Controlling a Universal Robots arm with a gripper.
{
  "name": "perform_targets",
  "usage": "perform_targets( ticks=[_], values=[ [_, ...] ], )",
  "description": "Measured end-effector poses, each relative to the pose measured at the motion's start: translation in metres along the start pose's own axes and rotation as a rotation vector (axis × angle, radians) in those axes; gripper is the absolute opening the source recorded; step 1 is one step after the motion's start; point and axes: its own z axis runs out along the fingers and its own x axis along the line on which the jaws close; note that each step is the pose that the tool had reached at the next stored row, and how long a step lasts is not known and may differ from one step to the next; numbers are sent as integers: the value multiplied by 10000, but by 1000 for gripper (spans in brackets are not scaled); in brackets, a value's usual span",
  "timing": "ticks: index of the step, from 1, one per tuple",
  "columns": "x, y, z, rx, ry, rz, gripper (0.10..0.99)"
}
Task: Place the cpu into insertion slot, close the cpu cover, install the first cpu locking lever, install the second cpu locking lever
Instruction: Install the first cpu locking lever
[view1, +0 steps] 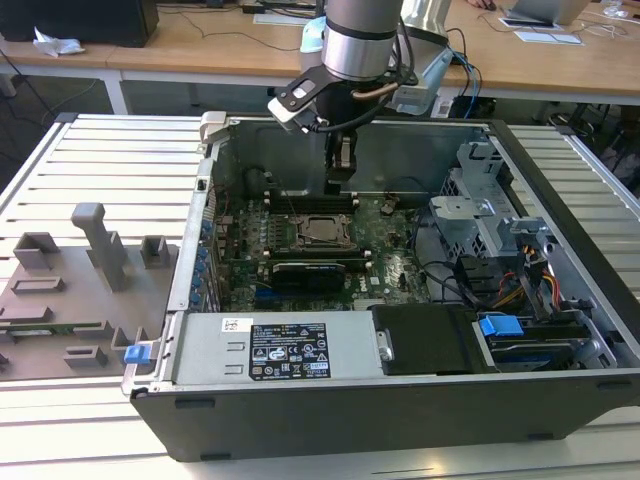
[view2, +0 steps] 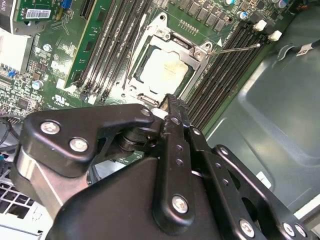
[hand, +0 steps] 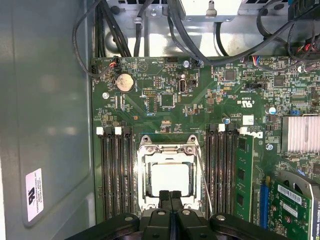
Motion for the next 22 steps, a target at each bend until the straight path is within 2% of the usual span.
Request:
perform_targets(
  ticks=[5, 9, 13, 22],
  values=[
    [0, 0, -1, 0, -21, -429, 106],
    [0, 0, 0, -1, -48, -1041, 106],
    [0, 0, 0, -4, -98, -2120, 106],
    [0, 0, 0, -7, -163, -3533, 106]
  ],
)
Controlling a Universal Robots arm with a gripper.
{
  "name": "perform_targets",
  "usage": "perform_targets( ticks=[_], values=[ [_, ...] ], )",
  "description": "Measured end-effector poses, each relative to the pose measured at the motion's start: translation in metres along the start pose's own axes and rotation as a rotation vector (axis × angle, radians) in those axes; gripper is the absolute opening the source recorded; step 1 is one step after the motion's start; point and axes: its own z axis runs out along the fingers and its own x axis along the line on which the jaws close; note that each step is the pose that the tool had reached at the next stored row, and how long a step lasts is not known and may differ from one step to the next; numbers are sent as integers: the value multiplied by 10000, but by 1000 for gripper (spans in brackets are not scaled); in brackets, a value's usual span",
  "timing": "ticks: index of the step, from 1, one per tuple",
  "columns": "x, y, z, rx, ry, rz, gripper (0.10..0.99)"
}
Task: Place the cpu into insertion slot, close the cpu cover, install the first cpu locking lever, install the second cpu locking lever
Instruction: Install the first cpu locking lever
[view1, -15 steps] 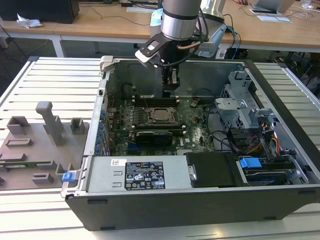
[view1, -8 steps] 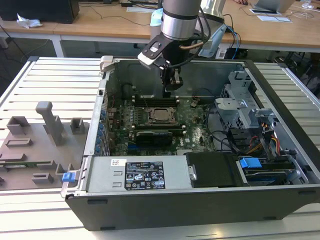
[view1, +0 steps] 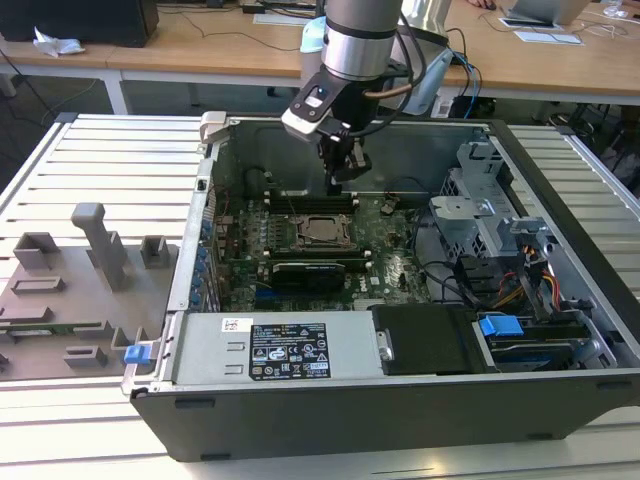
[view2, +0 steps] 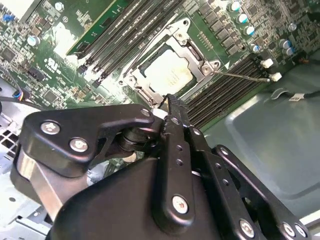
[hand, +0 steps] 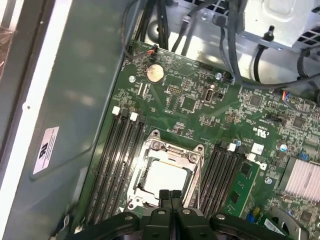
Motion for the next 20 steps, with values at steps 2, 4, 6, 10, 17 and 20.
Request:
perform_targets(
  ticks=[2, 4, 6, 10, 17, 20],
  values=[
    [0, 0, 0, -1, -16, -345, 106],
    [0, 0, 0, -1, -30, -634, 106],
    [0, 0, 0, -2, -38, -816, 106],
    [0, 0, 0, -3, -58, -1251, 106],
    [0, 0, 0, -5, -114, -2457, 106],
    [0, 0, 0, -7, -144, -3130, 106]
  ],
)
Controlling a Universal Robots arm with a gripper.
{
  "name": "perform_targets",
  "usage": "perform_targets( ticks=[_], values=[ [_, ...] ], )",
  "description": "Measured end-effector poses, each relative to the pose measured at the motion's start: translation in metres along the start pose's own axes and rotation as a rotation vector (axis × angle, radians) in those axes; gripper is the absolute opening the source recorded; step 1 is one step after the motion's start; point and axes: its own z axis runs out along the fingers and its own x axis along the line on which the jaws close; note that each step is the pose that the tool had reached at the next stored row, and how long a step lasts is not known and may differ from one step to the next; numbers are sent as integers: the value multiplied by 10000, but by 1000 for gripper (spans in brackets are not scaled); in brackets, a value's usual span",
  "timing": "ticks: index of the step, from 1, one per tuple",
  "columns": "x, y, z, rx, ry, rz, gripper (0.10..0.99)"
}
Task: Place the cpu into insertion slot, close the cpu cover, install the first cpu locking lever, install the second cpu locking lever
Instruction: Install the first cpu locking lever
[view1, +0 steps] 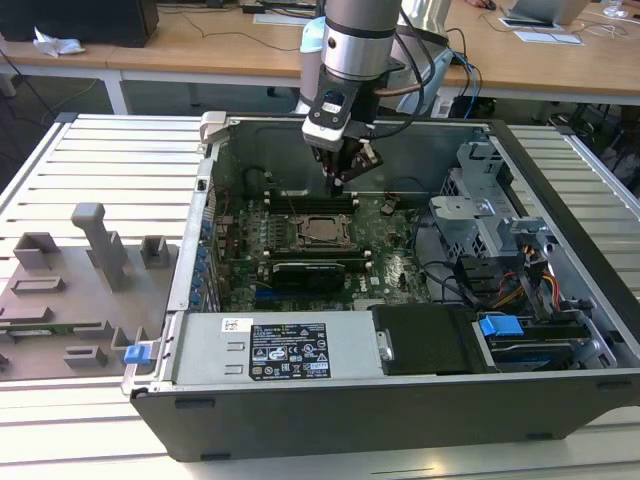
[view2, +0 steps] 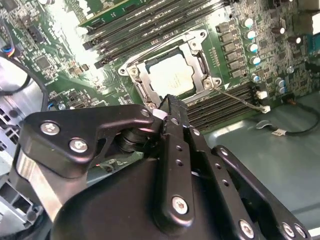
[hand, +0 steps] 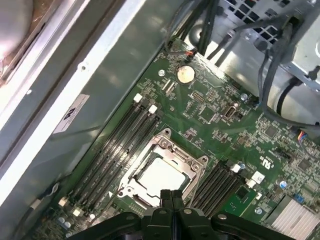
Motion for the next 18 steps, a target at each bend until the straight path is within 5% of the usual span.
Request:
perform_targets(
  ticks=[18],
  values=[
    [0, 0, 0, -7, -159, -3447, 106]
  ],
)
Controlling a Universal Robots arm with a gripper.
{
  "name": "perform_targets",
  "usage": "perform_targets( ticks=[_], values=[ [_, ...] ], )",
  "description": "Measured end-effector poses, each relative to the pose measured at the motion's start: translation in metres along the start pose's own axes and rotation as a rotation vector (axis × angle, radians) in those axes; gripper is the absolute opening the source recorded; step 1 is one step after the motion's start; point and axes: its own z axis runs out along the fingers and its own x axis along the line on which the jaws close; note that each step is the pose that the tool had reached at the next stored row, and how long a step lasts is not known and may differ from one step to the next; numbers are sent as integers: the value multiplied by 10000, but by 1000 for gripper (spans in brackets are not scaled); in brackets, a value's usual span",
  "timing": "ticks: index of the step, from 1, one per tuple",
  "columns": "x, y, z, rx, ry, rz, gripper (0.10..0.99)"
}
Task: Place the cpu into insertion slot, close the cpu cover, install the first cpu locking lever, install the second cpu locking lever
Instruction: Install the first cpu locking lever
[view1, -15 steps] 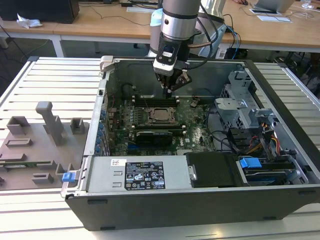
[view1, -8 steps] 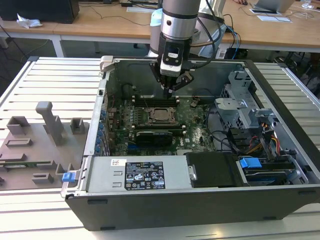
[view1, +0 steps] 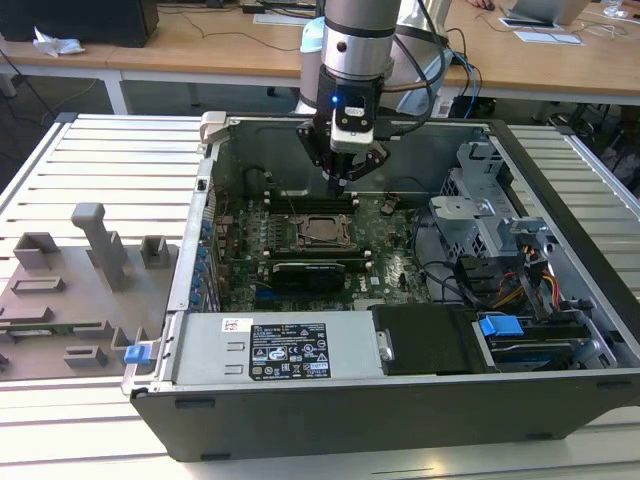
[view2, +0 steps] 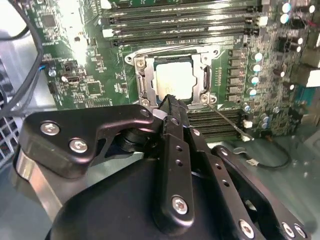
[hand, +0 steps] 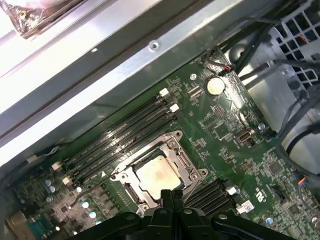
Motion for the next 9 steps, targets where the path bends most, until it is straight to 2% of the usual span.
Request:
perform_targets(
  ticks=[9],
  values=[
    [0, 0, 0, -5, -104, -2253, 106]
  ],
)
